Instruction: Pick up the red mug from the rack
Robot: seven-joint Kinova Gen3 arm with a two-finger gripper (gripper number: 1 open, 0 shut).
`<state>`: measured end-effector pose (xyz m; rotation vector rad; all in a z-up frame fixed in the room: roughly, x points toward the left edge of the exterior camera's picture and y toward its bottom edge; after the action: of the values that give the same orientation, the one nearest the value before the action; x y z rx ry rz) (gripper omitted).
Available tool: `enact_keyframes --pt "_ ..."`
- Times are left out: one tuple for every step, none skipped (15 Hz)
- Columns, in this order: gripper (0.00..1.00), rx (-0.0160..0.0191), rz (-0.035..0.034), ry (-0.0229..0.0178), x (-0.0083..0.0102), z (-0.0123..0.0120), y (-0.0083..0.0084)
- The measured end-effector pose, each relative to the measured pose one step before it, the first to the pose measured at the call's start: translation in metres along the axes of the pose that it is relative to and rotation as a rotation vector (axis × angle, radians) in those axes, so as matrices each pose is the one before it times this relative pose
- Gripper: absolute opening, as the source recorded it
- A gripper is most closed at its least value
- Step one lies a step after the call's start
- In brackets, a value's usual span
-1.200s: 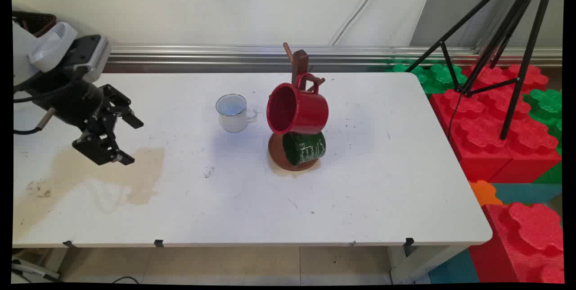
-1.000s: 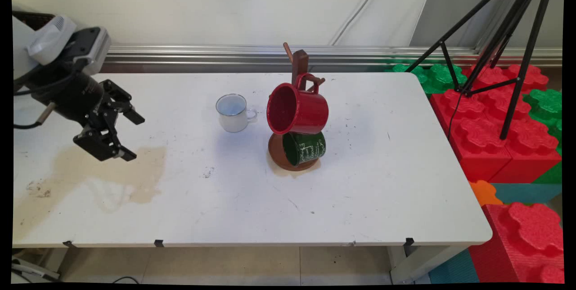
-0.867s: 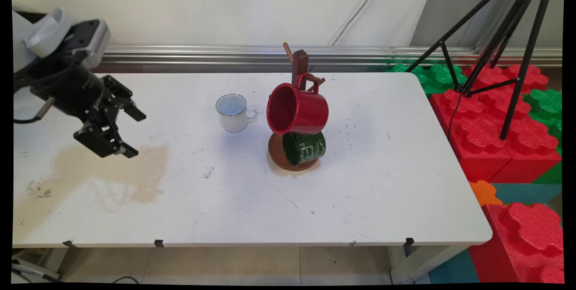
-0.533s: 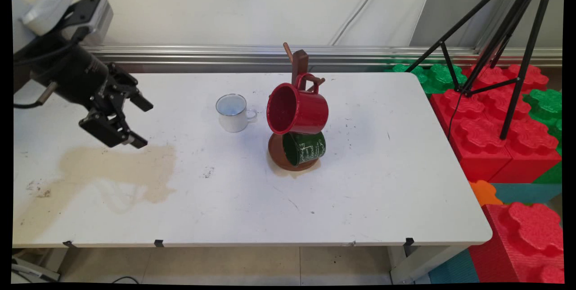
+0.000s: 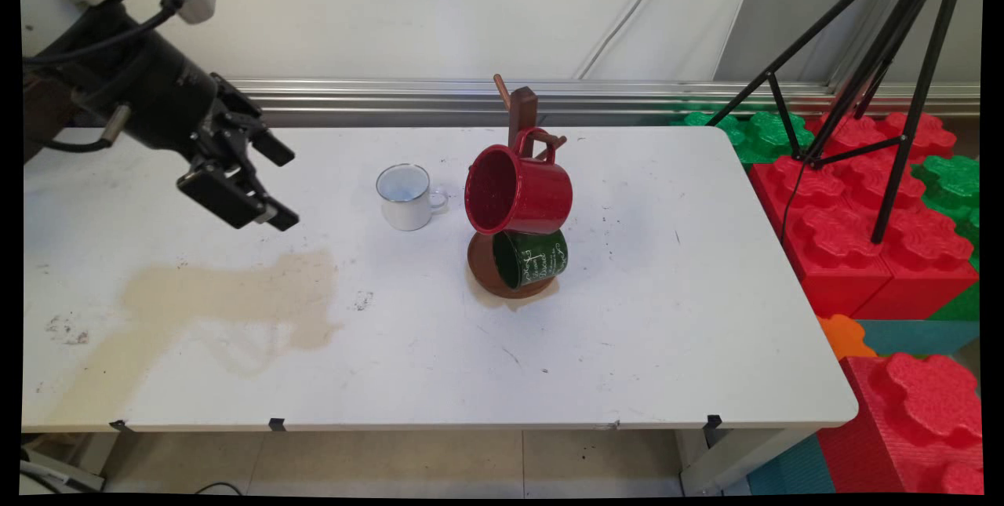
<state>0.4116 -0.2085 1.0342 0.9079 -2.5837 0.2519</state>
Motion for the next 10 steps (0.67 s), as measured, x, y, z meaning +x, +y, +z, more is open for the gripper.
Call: enact_keyframes --pt "1.0 0.00056 -0.00987 0.00928 0.00591 -0.00066 0.00417" --pt "1.0 0.00002 -0.00605 0.00848 0.00491 -0.00005 0.00332" --pt "1.0 0.00058 -0.00617 0.00955 0.00515 0.00022 0.0038" --pt "1.0 -0.0004 -0.00666 0.00871 0.00445 0.00063 0.00374" --pt "1.0 -0.00134 -0.00677 0.00656 0.00417 0.00129 0.00356" --pt "1.0 -0.0018 -0.00554 0.00541 0.00343 0.00124 0.00297" --pt "1.0 -0.00226 -0.00628 0.00624 0.0037 0.00146 0.00321" --pt "1.0 -0.00277 -0.00404 0.00548 0.0032 0.00144 0.00264" --pt "1.0 -0.00367 -0.00384 0.00778 0.00373 0.00162 0.00308" --pt "1.0 -0.004 -0.00336 0.00862 0.00366 0.0016 0.00302"
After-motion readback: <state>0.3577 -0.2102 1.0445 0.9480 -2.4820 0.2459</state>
